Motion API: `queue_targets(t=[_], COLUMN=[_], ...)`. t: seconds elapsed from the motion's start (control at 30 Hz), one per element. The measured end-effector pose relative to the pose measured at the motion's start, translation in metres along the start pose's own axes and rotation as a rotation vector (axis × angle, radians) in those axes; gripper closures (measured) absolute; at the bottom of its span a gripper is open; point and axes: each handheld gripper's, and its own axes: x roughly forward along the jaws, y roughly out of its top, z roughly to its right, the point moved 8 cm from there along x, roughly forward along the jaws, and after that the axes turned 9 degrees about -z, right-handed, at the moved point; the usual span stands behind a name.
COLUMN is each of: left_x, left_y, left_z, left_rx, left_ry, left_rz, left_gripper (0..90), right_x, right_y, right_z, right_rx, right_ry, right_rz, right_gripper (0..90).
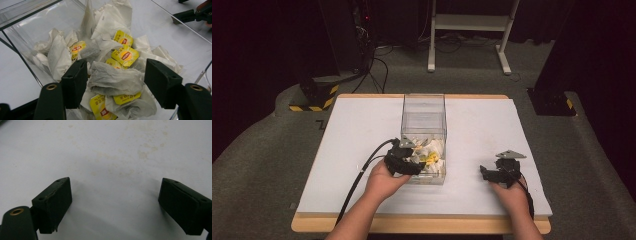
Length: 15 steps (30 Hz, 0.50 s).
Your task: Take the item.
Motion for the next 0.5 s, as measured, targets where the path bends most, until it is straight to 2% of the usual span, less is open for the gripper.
queue_targets(t=[0.17, 0.5], left_x=[0.0017, 0.0029], left_y=[-0.0021, -0.0048], left_z=[-0.0005, -0.0005], left_rx=[0.002, 0.024], left_ry=[-0.01, 0.0], left_rz=[-0.015, -0.03], left_gripper=[39.2, 46.1], right_x=[0.0, -0.0001], right_y=[0.0, -0.0001], right_z=[0.0, 0.0], right_rx=[0.0, 0.0], right_ry=[0.0, -0.001], right_rz=[0.0, 0.0], right_gripper=[11.3, 11.4])
